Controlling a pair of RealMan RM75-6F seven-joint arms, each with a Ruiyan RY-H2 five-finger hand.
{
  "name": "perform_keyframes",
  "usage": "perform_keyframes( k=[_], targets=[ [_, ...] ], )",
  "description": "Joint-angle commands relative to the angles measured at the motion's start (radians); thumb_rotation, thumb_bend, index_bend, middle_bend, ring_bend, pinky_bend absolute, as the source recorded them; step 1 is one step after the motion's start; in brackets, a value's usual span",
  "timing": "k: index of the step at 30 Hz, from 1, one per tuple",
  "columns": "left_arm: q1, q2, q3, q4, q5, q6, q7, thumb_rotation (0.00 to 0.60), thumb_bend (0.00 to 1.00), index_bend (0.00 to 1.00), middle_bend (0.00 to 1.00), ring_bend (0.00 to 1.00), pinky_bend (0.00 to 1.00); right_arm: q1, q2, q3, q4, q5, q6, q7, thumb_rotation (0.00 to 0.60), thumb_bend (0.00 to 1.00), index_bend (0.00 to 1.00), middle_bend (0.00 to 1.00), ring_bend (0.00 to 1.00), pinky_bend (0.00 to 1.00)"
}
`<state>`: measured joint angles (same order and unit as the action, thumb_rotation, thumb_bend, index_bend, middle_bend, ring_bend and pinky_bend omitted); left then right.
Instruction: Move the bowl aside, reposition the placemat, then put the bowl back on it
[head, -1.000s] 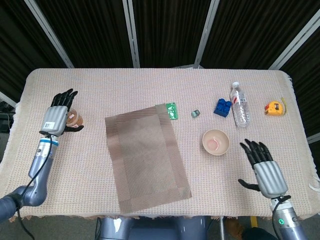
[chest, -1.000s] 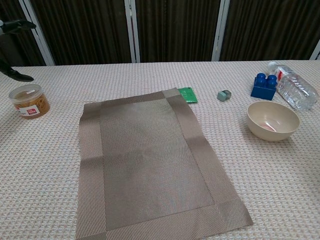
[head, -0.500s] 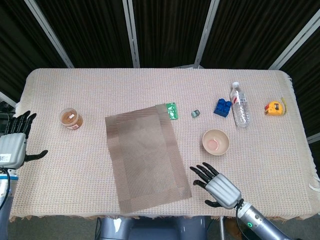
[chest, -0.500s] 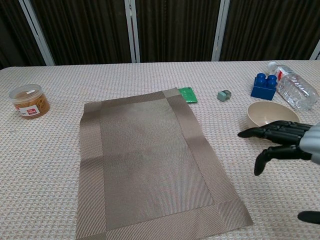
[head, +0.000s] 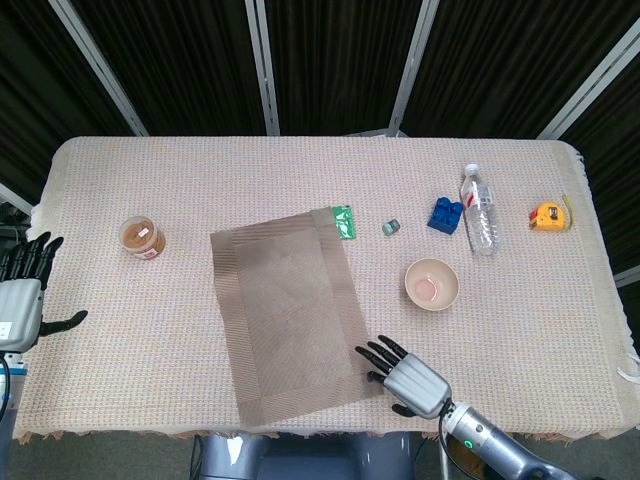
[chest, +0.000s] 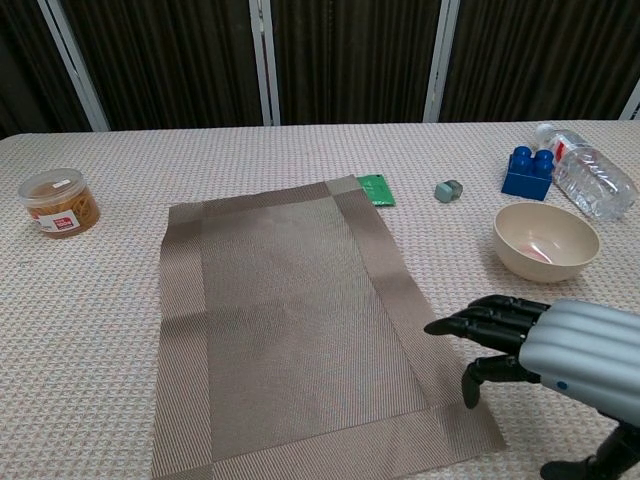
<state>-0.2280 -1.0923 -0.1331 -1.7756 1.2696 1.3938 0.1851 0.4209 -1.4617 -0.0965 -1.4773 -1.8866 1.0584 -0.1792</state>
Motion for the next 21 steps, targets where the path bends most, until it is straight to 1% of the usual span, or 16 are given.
perform_keyframes(
  k=[1,8,15,21],
  targets=[
    [-0.002,-0.002,0.001,0.006,-0.001,-0.006,-0.002,0.6,0.05,0.0,0.0,0.0,0.0,0.003,-0.033,-0.004,0.027,0.009,-0.013,-0.017,0.6,0.11,0.36,0.0,0.0,0.0],
    [-0.007,-0.003,-0.002,0.017,-0.004,-0.021,-0.015,0.6,0.05,0.0,0.0,0.0,0.0,0.005,-0.078,0.003,0.06,0.041,-0.005,-0.02,0.6,0.12,0.37,0.0,0.0,0.0],
    [-0.007,-0.002,-0.002,0.016,-0.005,-0.027,-0.023,0.6,0.05,0.0,0.0,0.0,0.0,0.016,-0.095,0.015,0.063,0.073,-0.009,-0.031,0.6,0.13,0.37,0.0,0.0,0.0],
    [-0.006,0.001,-0.003,0.016,-0.006,-0.027,-0.028,0.6,0.05,0.0,0.0,0.0,0.0,0.024,-0.105,0.015,0.065,0.09,-0.015,-0.048,0.6,0.15,0.37,0.0,0.0,0.0]
  ],
)
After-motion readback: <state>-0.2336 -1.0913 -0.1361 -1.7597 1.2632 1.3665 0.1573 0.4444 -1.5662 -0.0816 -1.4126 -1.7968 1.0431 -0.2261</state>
